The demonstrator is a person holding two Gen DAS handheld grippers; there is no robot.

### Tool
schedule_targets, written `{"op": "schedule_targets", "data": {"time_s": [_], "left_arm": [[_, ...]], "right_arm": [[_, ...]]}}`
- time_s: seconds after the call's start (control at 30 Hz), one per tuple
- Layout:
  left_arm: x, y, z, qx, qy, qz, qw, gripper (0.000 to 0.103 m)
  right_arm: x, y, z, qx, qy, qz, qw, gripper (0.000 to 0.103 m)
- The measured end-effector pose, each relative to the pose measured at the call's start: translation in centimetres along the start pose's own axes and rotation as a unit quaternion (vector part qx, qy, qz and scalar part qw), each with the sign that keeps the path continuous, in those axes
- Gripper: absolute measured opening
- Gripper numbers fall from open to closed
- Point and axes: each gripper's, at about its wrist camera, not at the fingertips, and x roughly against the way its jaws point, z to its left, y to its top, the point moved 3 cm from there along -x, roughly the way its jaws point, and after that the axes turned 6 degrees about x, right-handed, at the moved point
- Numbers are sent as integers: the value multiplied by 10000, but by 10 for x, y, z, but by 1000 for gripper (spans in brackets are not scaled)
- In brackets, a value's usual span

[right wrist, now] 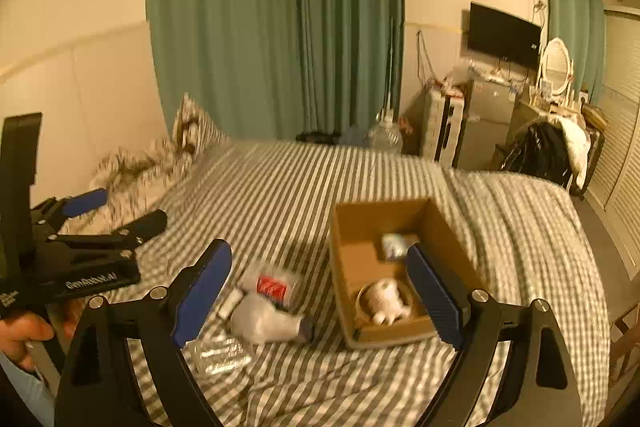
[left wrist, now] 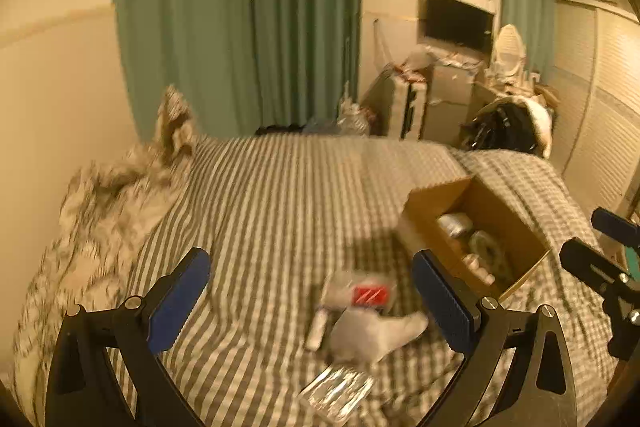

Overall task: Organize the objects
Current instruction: 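Grasp the foil blister pack with the left tool while the right tool grasps the white sock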

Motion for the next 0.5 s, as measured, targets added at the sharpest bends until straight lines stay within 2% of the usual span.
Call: {"op": "schedule_targets", "data": {"time_s": [0.23, 0.33, 0.43, 0.5], "left_arm": [[-50, -69, 17, 10, 187, 694, 9974, 103], [-72, -98, 14, -100, 214, 1123, 9934, 103], [-89, -125, 7, -254, 188, 1486, 9884, 103], [-102, -138, 2, -428, 214, 1746, 9835, 103]], "right_arm": [[-63, -62, 28, 77, 28, 647, 9979, 89], [-93, -88, 34, 91, 127, 997, 9949, 89], [-113, -103, 36, 67, 256, 1344, 9906, 89], [-121, -107, 34, 22, 297, 1431, 9893, 89]]}}
